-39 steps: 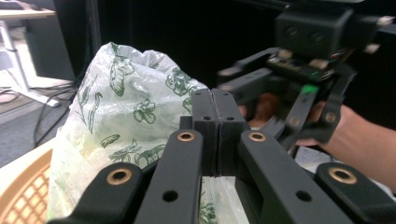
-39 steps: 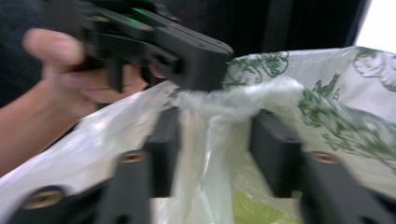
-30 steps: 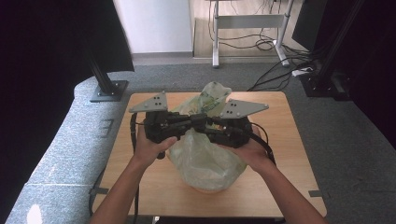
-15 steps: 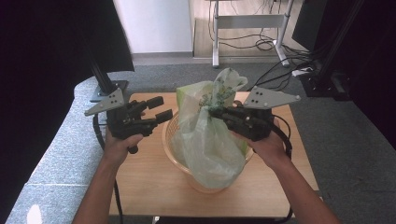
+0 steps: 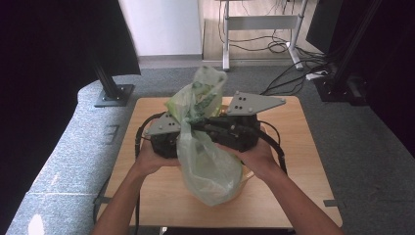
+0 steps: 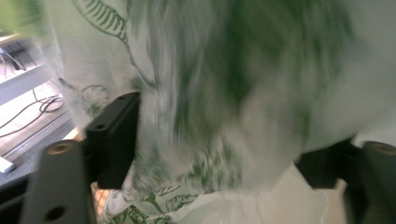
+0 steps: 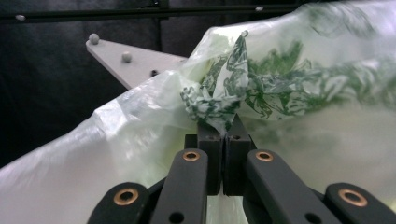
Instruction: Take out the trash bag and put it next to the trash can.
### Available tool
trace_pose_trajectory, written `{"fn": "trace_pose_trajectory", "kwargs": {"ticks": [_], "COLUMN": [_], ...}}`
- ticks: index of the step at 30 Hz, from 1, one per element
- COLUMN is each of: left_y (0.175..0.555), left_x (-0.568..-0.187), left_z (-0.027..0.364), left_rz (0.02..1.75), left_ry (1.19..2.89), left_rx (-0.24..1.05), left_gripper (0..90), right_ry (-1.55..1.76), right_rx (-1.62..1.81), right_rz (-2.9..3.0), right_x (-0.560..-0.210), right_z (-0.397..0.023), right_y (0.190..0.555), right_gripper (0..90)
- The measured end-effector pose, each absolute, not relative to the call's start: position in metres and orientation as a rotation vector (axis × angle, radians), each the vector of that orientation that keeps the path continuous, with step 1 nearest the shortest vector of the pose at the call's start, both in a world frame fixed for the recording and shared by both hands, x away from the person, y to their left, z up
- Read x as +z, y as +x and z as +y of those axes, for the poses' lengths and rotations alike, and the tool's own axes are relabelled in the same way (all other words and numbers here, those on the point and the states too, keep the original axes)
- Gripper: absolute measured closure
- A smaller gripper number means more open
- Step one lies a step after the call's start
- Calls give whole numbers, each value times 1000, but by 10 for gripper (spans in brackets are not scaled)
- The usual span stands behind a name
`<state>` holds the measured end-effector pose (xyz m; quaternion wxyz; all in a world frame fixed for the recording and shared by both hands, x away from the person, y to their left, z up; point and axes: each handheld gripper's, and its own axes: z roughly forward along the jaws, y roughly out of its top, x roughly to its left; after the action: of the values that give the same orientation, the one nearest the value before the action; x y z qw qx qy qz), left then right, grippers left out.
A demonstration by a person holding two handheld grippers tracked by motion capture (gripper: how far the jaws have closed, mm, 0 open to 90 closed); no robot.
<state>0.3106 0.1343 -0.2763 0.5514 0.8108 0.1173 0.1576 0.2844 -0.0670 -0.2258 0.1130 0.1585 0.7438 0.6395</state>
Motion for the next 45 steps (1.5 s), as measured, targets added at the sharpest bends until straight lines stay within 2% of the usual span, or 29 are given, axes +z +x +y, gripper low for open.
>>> {"fn": "trace_pose_trajectory", "kwargs": {"ticks": [2, 6, 8, 10, 11, 15, 21, 28, 35, 40, 45], "left_y": [309, 310, 310, 312, 313, 317, 318, 319, 321, 321, 322], "left_x": [-277, -275, -274, -273, -273, -273, -272, -270, -259, -248, -240], "left_z": [132, 134, 135, 139, 141, 150, 159, 161, 168, 177, 176], "left_rz": [312, 292, 282, 290, 286, 299, 309, 318, 321, 321, 320], "left_ry": [1879, 1886, 1888, 1875, 1868, 1840, 1804, 1776, 1712, 1661, 1639], "left_rx": [332, 259, 229, 211, 194, 161, 130, 116, 123, 112, 91], "left_gripper": [418, 741, 837, 883, 891, 898, 898, 899, 899, 899, 899], "right_ry": [477, 512, 511, 494, 488, 480, 545, 649, 662, 691, 595], "right_rx": [1900, 1956, 1951, 1969, 1975, 1981, 1999, 2140, 2197, 2116, 1912], "right_rz": [2189, 2203, 2195, 2178, 2152, 2068, 1961, 1967, 1937, 1905, 2028], "right_x": [-229, -232, -232, -231, -230, -222, -224, -269, -302, -312, -312], "right_z": [-63, -63, -65, -71, -75, -99, -159, -223, -257, -269, -240], "right_y": [285, 289, 288, 287, 285, 279, 282, 305, 313, 314, 316], "right_gripper": [884, 883, 873, 738, 641, 434, 324, 317, 314, 332, 293]}}
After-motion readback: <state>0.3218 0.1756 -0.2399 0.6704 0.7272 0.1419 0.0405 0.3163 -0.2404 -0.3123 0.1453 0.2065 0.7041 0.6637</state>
